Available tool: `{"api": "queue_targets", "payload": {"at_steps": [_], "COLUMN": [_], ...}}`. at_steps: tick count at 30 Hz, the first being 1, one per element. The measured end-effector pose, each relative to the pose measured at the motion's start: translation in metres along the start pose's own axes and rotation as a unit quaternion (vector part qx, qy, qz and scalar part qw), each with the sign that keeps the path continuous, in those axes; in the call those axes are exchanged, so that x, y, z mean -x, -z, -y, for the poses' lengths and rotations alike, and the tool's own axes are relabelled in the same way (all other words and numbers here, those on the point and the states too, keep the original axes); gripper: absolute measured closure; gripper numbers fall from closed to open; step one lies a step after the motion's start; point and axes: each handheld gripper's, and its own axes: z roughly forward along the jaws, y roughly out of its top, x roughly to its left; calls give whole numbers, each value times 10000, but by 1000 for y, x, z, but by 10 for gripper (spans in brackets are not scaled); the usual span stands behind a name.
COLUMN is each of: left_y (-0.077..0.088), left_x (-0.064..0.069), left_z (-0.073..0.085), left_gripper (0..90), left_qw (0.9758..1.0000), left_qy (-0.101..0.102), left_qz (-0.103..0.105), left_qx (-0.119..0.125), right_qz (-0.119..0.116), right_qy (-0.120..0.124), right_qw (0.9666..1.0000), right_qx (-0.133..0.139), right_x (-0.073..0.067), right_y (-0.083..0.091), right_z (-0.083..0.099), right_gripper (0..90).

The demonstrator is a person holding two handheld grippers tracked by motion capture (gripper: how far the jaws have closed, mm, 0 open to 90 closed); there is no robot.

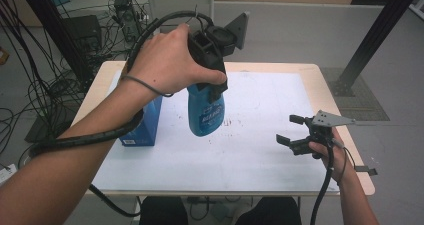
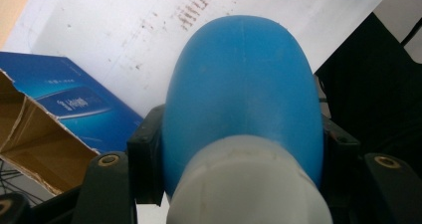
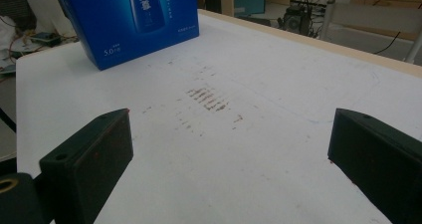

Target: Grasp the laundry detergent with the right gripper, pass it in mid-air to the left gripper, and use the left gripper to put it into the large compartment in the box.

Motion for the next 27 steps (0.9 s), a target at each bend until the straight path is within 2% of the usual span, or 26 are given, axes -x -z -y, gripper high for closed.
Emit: {"api": "queue_targets", "payload": {"at_steps": [7,13,21,26,27], "left_y": [15,30,42,48,50], "left_x": [-10,-21,-32,-39,-42], "left_z": [-2,-2,-2,-3,-3], "left_gripper": [378,378,378,378,378], "left_qw": [9999,9993,9989,9983,9978], "left_qy": [146,360,442,568,644], "left_qz": [-11,19,102,92,73], "left_qx": [-7,80,124,120,114], "right_qz": [-11,-7,-22,-27,-26], "right_qy": [-7,-19,-40,-70,-75], "right_qw": [10000,10000,10000,10000,10000], "right_qx": [-4,11,30,31,33], "right_x": [-1,-1,-1,-1,-1], "right_y": [-2,-2,-4,-5,-5], "right_z": [0,0,1,3,4], "right_gripper": [36,36,36,36,36]}}
